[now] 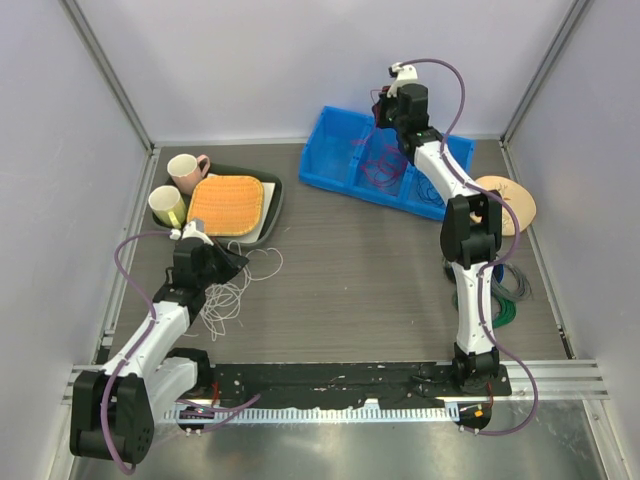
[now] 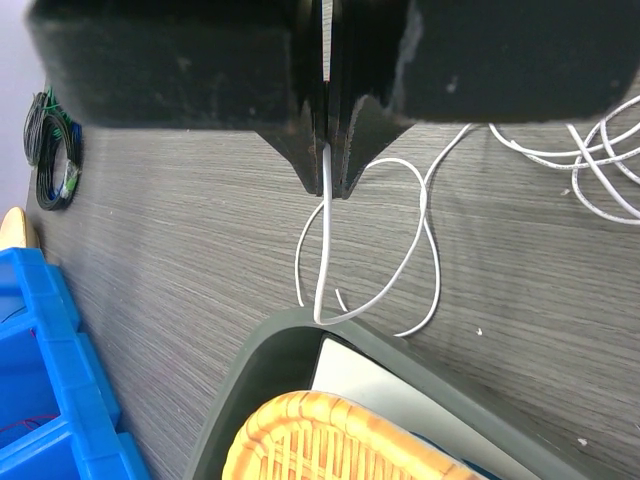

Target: Untangle the cables

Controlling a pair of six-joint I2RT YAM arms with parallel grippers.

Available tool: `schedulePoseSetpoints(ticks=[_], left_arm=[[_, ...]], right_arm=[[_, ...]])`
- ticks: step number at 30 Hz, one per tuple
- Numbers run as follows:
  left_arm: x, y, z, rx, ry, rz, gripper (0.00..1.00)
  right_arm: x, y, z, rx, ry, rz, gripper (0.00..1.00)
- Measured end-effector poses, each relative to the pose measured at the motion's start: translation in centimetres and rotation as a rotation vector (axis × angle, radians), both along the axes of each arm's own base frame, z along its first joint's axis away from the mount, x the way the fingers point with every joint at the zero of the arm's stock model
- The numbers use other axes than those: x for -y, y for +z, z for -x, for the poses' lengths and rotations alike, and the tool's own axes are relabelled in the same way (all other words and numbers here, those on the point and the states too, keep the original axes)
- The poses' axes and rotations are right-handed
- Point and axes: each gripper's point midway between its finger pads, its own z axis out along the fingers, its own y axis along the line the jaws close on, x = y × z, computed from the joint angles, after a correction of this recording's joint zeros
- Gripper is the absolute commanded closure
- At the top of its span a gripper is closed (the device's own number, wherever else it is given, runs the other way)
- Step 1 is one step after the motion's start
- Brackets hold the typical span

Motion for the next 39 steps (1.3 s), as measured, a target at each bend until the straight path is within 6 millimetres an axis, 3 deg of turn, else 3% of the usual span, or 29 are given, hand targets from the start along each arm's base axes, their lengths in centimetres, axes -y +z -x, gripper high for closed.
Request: schedulePoseSetpoints(ticks=[8, 11, 15, 19, 28, 39], left_arm=[[0.0, 0.0, 0.1, 0.005, 0.000, 0.001, 1.00], [0.0, 0.1, 0.0, 0.007, -0.001, 0.001, 1.00], [0.1, 0.1, 0.1, 0.007, -0.003, 0.003, 1.00], [0.1, 0.1, 0.1, 0.007, -0.004, 0.003, 1.00], [0.1, 0.1, 0.1, 0.007, -0.005, 0.004, 1.00], [0.1, 0.1, 0.1, 0.008, -0.008, 0.003, 1.00]], right_arm=[[-1.6, -0.2, 0.3, 0.017, 0.093, -0.044, 0.99], [-1.1, -2.5, 0.6, -0.017, 0.084, -0.026, 0.99], [0.2, -7.2, 1.5, -0.107, 0.053, 0.018, 0.99], [1.8, -9.4, 1.8, -0.146, 0.011, 0.056, 0.98], [4.2, -8.6, 1.4, -0.135, -0.060, 0.122, 0.68], [5.8, -3.8, 2.5, -0.099, -0.082, 0.246, 0.48]])
